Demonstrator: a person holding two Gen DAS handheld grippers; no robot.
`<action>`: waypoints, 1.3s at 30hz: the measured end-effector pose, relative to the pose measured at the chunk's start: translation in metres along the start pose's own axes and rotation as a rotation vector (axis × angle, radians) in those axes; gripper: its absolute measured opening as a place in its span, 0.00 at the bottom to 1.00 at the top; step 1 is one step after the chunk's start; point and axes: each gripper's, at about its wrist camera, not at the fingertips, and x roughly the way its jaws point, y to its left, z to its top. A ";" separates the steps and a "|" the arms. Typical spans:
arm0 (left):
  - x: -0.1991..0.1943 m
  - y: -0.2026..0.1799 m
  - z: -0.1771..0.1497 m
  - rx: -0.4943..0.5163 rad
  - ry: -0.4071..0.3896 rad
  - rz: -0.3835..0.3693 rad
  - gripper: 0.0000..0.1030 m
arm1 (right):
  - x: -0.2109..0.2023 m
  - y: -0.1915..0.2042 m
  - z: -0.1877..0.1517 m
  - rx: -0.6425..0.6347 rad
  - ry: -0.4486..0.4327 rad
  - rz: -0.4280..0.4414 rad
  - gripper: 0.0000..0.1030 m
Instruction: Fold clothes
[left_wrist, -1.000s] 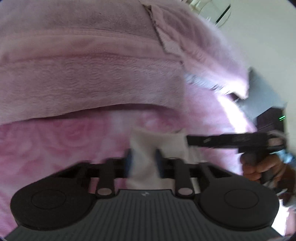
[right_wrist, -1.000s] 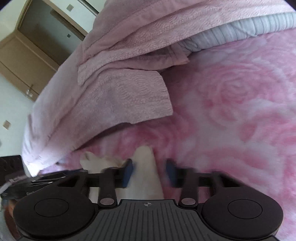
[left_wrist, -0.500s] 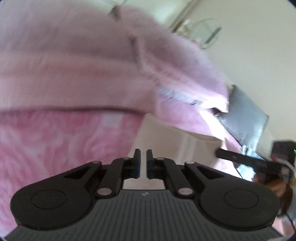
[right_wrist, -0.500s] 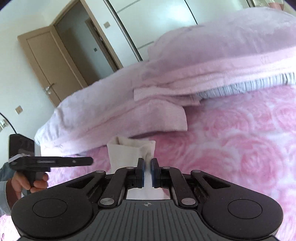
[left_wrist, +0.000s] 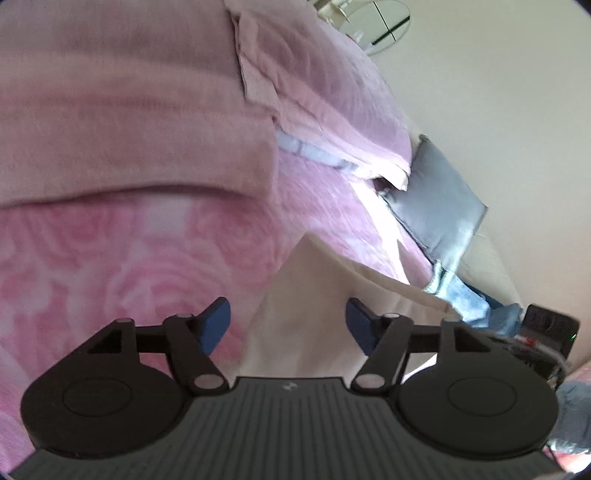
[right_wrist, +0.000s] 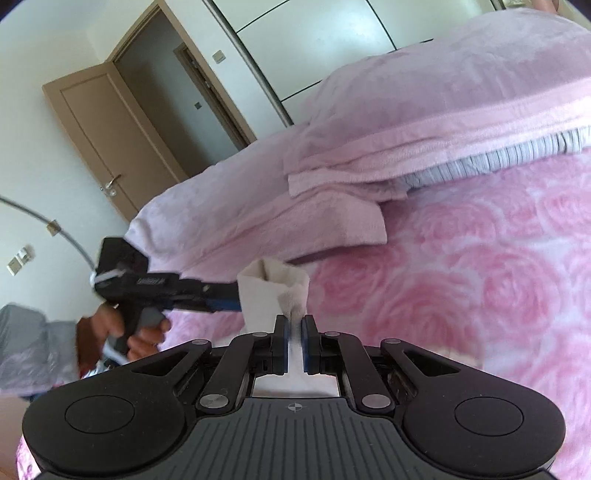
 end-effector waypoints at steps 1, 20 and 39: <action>-0.004 -0.001 -0.005 -0.029 -0.009 0.000 0.39 | -0.003 0.002 -0.007 -0.017 0.011 0.002 0.05; -0.060 -0.046 -0.107 -0.351 -0.129 0.214 0.64 | -0.025 -0.009 -0.079 0.447 0.165 -0.048 0.41; -0.049 -0.087 -0.134 -0.115 -0.116 0.425 0.26 | 0.023 0.068 -0.072 0.191 0.240 -0.461 0.16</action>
